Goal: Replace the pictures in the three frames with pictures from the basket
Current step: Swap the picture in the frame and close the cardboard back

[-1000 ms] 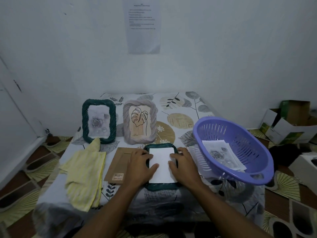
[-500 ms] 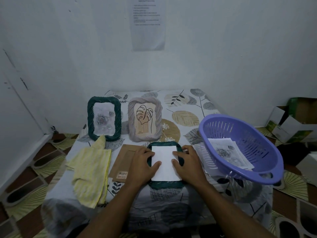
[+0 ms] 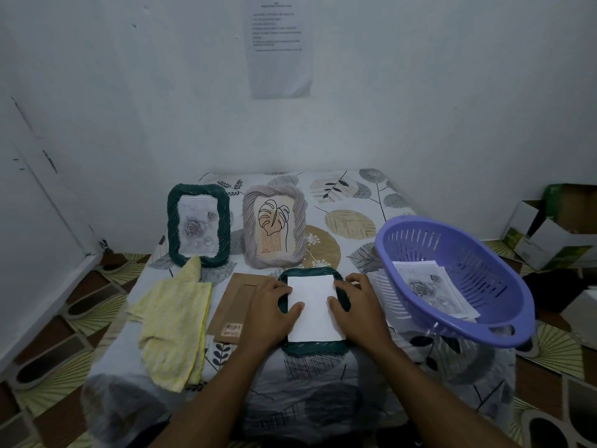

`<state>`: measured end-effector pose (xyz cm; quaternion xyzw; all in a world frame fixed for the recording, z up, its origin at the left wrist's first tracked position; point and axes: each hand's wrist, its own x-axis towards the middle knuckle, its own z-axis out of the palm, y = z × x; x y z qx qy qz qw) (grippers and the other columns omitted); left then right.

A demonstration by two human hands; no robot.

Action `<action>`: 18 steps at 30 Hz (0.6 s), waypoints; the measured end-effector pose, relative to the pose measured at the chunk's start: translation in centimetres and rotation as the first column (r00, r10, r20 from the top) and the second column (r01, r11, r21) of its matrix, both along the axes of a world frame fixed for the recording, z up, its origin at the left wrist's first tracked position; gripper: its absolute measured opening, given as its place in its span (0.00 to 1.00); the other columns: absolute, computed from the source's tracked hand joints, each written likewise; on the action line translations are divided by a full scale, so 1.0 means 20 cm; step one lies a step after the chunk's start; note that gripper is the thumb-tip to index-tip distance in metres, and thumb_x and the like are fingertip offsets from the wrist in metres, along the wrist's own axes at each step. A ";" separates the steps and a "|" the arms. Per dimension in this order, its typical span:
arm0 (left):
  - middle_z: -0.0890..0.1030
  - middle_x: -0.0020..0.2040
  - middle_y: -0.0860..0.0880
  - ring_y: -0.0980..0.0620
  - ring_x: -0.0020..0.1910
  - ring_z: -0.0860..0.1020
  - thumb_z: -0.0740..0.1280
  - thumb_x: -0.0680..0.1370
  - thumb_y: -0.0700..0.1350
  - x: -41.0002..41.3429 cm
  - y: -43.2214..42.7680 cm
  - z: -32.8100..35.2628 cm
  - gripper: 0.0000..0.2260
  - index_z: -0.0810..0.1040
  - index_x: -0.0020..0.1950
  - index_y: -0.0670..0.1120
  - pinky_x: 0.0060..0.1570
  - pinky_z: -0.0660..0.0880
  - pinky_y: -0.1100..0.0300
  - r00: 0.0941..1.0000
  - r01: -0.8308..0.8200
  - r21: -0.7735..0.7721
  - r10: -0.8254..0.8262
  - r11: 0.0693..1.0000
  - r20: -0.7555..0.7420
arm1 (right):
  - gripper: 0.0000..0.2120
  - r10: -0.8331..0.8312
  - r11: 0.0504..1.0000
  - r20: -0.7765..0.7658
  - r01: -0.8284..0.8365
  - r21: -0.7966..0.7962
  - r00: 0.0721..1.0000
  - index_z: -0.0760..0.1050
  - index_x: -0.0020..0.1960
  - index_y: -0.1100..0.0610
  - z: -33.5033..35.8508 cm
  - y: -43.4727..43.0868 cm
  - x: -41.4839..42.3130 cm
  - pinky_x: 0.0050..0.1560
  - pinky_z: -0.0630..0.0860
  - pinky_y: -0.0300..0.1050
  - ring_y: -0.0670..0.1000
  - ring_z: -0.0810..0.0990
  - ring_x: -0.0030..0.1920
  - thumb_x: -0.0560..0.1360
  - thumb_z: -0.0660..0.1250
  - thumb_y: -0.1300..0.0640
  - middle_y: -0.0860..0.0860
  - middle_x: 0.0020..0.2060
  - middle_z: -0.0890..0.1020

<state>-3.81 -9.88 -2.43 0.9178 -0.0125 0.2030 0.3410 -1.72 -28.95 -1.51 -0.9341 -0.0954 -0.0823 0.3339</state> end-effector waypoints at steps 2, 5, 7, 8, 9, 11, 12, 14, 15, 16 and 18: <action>0.78 0.57 0.48 0.52 0.58 0.72 0.73 0.72 0.51 0.00 0.00 0.00 0.19 0.80 0.59 0.42 0.57 0.66 0.62 1.000 -0.009 0.009 0.008 1.000 0.001 | 0.13 -0.037 0.999 0.025 0.036 0.024 0.999 0.79 0.57 0.58 -0.01 0.00 0.00 0.61 0.70 0.45 0.52 0.73 0.62 0.76 0.67 0.51 0.52 0.63 0.69; 0.79 0.56 0.48 0.51 0.57 0.73 0.73 0.72 0.52 0.01 0.00 -0.01 0.19 0.81 0.58 0.43 0.58 0.68 0.59 1.000 -0.008 0.012 0.008 1.000 -0.003 | 0.12 -0.037 0.999 0.032 0.036 0.025 0.999 0.79 0.55 0.58 -0.02 0.00 0.01 0.63 0.69 0.45 0.51 0.72 0.62 0.76 0.67 0.52 0.52 0.63 0.70; 0.79 0.56 0.48 0.50 0.58 0.73 0.73 0.72 0.51 0.01 0.00 -0.01 0.19 0.81 0.58 0.43 0.59 0.69 0.58 1.000 -0.009 0.010 0.009 1.000 -0.004 | 0.13 -0.034 0.999 0.039 0.033 0.029 0.999 0.80 0.56 0.58 -0.02 0.00 0.01 0.64 0.68 0.44 0.51 0.72 0.63 0.76 0.67 0.52 0.52 0.63 0.71; 0.79 0.56 0.47 0.50 0.58 0.73 0.73 0.72 0.51 0.01 0.00 -0.01 0.19 0.81 0.58 0.43 0.59 0.69 0.58 1.000 -0.009 0.007 0.009 1.000 -0.003 | 0.14 -0.034 0.999 0.044 0.032 0.028 0.998 0.80 0.57 0.58 -0.02 0.00 0.01 0.64 0.68 0.44 0.51 0.72 0.63 0.76 0.67 0.52 0.52 0.63 0.71; 0.79 0.56 0.47 0.50 0.58 0.73 0.73 0.72 0.51 0.01 0.00 -0.01 0.19 0.81 0.58 0.43 0.59 0.69 0.57 1.000 -0.009 0.006 0.009 1.000 -0.003 | 0.14 -0.033 0.999 0.049 0.032 0.026 0.998 0.80 0.57 0.58 -0.02 0.00 0.01 0.64 0.68 0.44 0.51 0.72 0.63 0.76 0.67 0.52 0.52 0.63 0.71; 0.78 0.56 0.48 0.50 0.58 0.73 0.73 0.72 0.51 0.01 0.00 -0.01 0.19 0.81 0.58 0.43 0.59 0.69 0.57 1.000 -0.010 0.009 0.010 1.000 0.000 | 0.14 -0.032 0.999 0.055 0.030 0.021 0.998 0.79 0.58 0.58 -0.02 0.00 0.01 0.64 0.68 0.45 0.51 0.72 0.63 0.76 0.67 0.51 0.52 0.63 0.72; 0.78 0.56 0.48 0.51 0.58 0.73 0.73 0.72 0.51 0.01 0.00 -0.01 0.19 0.81 0.58 0.43 0.59 0.69 0.57 1.000 -0.012 0.010 0.012 1.000 0.000 | 0.15 -0.031 0.999 0.057 0.030 0.016 0.998 0.79 0.58 0.58 -0.03 0.00 0.01 0.64 0.68 0.45 0.51 0.72 0.63 0.76 0.67 0.51 0.52 0.62 0.72; 0.78 0.56 0.48 0.51 0.57 0.73 0.73 0.72 0.51 0.01 0.00 -0.02 0.19 0.81 0.58 0.43 0.59 0.69 0.58 1.000 -0.015 0.016 0.015 1.000 0.005 | 0.16 -0.030 1.000 0.060 0.029 0.008 0.998 0.79 0.59 0.58 -0.03 -0.01 0.01 0.63 0.68 0.45 0.51 0.71 0.62 0.75 0.68 0.51 0.52 0.61 0.73; 0.78 0.56 0.48 0.51 0.57 0.73 0.73 0.72 0.51 0.01 0.00 -0.02 0.19 0.81 0.58 0.43 0.59 0.69 0.58 1.000 -0.016 0.017 0.016 1.000 0.008 | 0.16 -0.029 1.000 0.060 0.029 0.008 0.998 0.79 0.59 0.58 -0.03 -0.01 0.01 0.63 0.68 0.45 0.51 0.71 0.62 0.75 0.68 0.51 0.52 0.61 0.73; 0.78 0.56 0.48 0.51 0.57 0.73 0.73 0.72 0.51 0.01 0.00 -0.02 0.19 0.81 0.58 0.43 0.58 0.68 0.59 1.000 -0.016 0.017 0.016 1.000 0.010 | 0.16 -0.028 1.000 0.060 0.028 0.007 0.998 0.79 0.59 0.58 -0.03 -0.01 0.01 0.63 0.68 0.45 0.51 0.71 0.62 0.75 0.68 0.51 0.52 0.61 0.73; 0.78 0.56 0.48 0.51 0.57 0.73 0.73 0.71 0.51 0.01 0.00 -0.02 0.18 0.81 0.58 0.43 0.58 0.68 0.60 1.000 -0.019 0.018 0.019 1.000 0.013 | 0.16 -0.030 1.000 0.064 0.030 0.007 0.997 0.79 0.60 0.57 -0.03 0.00 0.01 0.62 0.67 0.44 0.50 0.70 0.62 0.75 0.68 0.51 0.51 0.61 0.73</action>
